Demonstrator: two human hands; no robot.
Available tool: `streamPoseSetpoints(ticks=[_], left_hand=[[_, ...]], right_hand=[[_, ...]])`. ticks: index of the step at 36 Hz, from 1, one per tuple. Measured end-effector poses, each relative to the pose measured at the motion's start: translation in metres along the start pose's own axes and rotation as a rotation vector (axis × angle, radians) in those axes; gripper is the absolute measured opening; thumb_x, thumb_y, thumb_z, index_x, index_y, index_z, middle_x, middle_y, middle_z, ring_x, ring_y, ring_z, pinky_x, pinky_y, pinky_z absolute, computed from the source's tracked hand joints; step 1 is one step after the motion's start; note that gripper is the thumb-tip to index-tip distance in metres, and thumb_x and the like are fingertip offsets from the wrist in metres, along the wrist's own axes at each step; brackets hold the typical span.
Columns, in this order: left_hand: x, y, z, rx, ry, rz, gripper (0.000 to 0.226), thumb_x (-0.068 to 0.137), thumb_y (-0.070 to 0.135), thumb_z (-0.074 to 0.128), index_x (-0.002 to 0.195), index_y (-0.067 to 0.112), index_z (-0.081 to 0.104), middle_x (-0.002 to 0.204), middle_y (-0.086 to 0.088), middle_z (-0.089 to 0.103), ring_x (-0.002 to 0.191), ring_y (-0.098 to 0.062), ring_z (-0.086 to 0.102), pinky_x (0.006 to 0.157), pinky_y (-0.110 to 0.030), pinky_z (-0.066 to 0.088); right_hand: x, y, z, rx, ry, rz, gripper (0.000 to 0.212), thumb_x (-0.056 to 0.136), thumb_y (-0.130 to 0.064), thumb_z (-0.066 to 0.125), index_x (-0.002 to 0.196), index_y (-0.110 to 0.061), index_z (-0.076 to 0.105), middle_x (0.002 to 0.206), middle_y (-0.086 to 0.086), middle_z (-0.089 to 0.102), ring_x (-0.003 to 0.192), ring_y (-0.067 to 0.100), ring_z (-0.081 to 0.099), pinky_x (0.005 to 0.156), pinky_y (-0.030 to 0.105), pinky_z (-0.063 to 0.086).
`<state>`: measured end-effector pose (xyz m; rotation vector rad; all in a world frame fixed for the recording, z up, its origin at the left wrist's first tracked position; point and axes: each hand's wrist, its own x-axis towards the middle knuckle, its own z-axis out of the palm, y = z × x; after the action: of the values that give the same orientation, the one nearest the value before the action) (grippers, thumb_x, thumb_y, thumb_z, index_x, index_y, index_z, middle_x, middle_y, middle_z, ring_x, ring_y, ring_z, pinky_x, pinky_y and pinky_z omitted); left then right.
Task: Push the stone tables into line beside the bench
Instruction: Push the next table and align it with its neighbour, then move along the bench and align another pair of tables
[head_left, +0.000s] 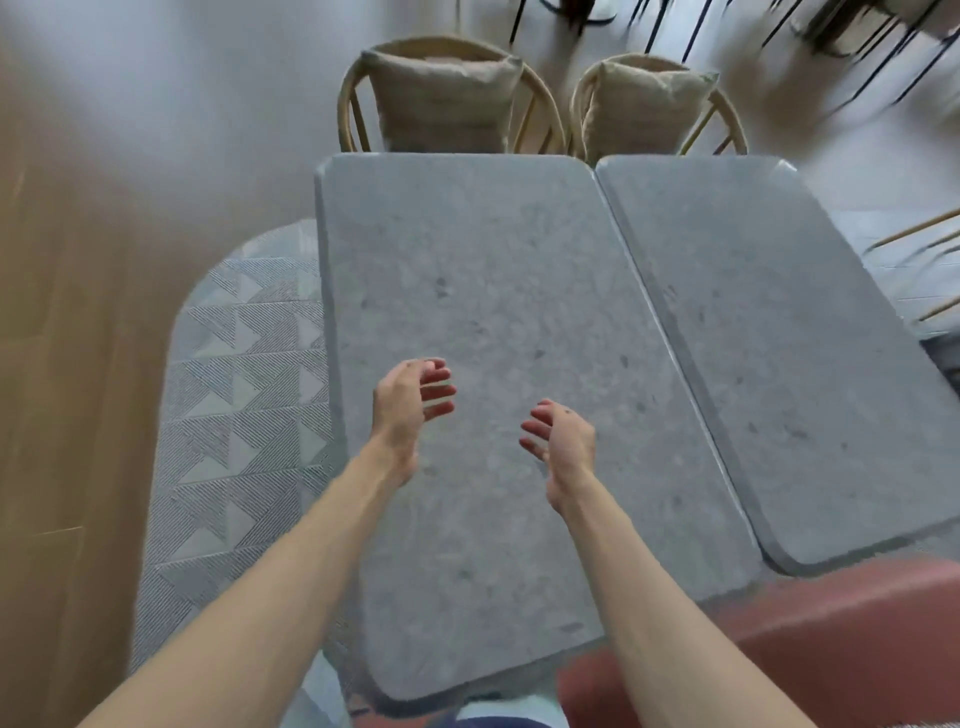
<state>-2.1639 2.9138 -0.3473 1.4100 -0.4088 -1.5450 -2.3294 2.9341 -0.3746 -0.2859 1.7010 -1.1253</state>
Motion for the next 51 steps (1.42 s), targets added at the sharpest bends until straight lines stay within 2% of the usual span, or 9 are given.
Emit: streamPoseSetpoints(ticks=[6, 11, 18, 23, 28, 33, 42, 46, 51], left_hand=[[0.037, 0.066, -0.107, 0.053, -0.222, 0.080, 0.031, 0.102, 0.018, 0.041, 0.110, 0.002, 0.066, 0.110, -0.018, 0.070, 0.095, -0.027, 0.067, 0.086, -0.043, 0.055], [0.050, 0.158, -0.181, 0.122, -0.227, 0.195, 0.036, 0.102, 0.029, 0.040, 0.112, 0.005, 0.066, 0.114, -0.017, 0.070, 0.105, -0.033, 0.067, 0.096, -0.049, 0.051], [0.072, 0.278, -0.244, 0.166, -0.230, 0.448, 0.048, 0.091, 0.041, 0.042, 0.114, 0.005, 0.065, 0.112, -0.010, 0.072, 0.105, -0.028, 0.068, 0.096, -0.046, 0.052], [0.090, 0.343, -0.269, 0.109, -0.187, 0.580, 0.044, 0.091, 0.034, 0.043, 0.110, 0.001, 0.065, 0.113, -0.013, 0.072, 0.105, -0.030, 0.068, 0.091, -0.045, 0.054], [0.122, 0.406, -0.292, 0.075, -0.181, 0.666, 0.032, 0.092, 0.027, 0.044, 0.100, 0.008, 0.069, 0.106, -0.013, 0.074, 0.099, -0.028, 0.070, 0.083, -0.040, 0.053], [0.183, 0.475, -0.294, 0.032, -0.162, 0.733, 0.029, 0.090, 0.024, 0.045, 0.095, 0.008, 0.068, 0.101, -0.016, 0.072, 0.095, -0.029, 0.068, 0.083, -0.044, 0.053], [0.320, 0.597, -0.237, 0.133, -0.214, 0.794, 0.028, 0.098, 0.014, 0.041, 0.095, 0.004, 0.067, 0.097, -0.016, 0.072, 0.091, -0.027, 0.069, 0.080, -0.045, 0.054], [0.381, 0.651, -0.218, 0.161, -0.231, 0.832, 0.031, 0.102, 0.011, 0.037, 0.098, 0.003, 0.067, 0.097, -0.014, 0.073, 0.094, -0.031, 0.070, 0.081, -0.044, 0.056], [0.455, 0.705, -0.197, 0.132, -0.275, 0.834, 0.032, 0.093, 0.023, 0.043, 0.096, 0.002, 0.067, 0.097, -0.016, 0.072, 0.094, -0.031, 0.069, 0.079, -0.044, 0.056]], right_hand=[[-0.038, 0.018, 0.111, 0.098, 0.013, -0.168, 0.016, 0.098, -0.003, 0.047, 0.103, -0.004, 0.062, 0.093, 0.012, 0.061, 0.076, 0.021, 0.061, 0.068, 0.033, 0.049], [-0.095, 0.005, 0.222, 0.041, -0.099, -0.258, 0.018, 0.098, -0.008, 0.048, 0.106, -0.007, 0.065, 0.106, 0.012, 0.067, 0.091, 0.024, 0.066, 0.077, 0.034, 0.054], [-0.156, -0.064, 0.346, -0.002, -0.259, -0.567, 0.034, 0.087, -0.028, 0.053, 0.112, -0.010, 0.067, 0.108, 0.005, 0.072, 0.101, 0.022, 0.069, 0.088, 0.035, 0.057], [-0.174, -0.108, 0.389, 0.071, -0.306, -0.737, 0.027, 0.095, -0.015, 0.048, 0.113, -0.007, 0.067, 0.109, 0.008, 0.073, 0.103, 0.026, 0.069, 0.092, 0.044, 0.055], [-0.165, -0.145, 0.436, 0.121, -0.313, -0.764, 0.025, 0.099, -0.013, 0.045, 0.107, -0.011, 0.069, 0.102, 0.008, 0.075, 0.103, 0.031, 0.069, 0.097, 0.051, 0.053], [-0.133, -0.176, 0.496, 0.171, -0.343, -0.806, 0.024, 0.095, -0.015, 0.048, 0.102, -0.011, 0.070, 0.101, 0.011, 0.075, 0.101, 0.034, 0.069, 0.092, 0.049, 0.052], [-0.035, -0.275, 0.621, 0.413, -0.340, -0.802, 0.023, 0.088, -0.016, 0.051, 0.089, -0.018, 0.074, 0.095, 0.010, 0.076, 0.084, 0.023, 0.071, 0.070, 0.026, 0.057], [-0.005, -0.322, 0.662, 0.363, -0.338, -0.850, 0.022, 0.091, -0.016, 0.051, 0.093, -0.019, 0.072, 0.102, 0.012, 0.075, 0.091, 0.026, 0.072, 0.075, 0.028, 0.058], [0.040, -0.385, 0.706, 0.349, -0.267, -0.889, 0.024, 0.097, -0.006, 0.045, 0.098, -0.008, 0.068, 0.099, 0.014, 0.075, 0.084, 0.024, 0.071, 0.072, 0.028, 0.056]])
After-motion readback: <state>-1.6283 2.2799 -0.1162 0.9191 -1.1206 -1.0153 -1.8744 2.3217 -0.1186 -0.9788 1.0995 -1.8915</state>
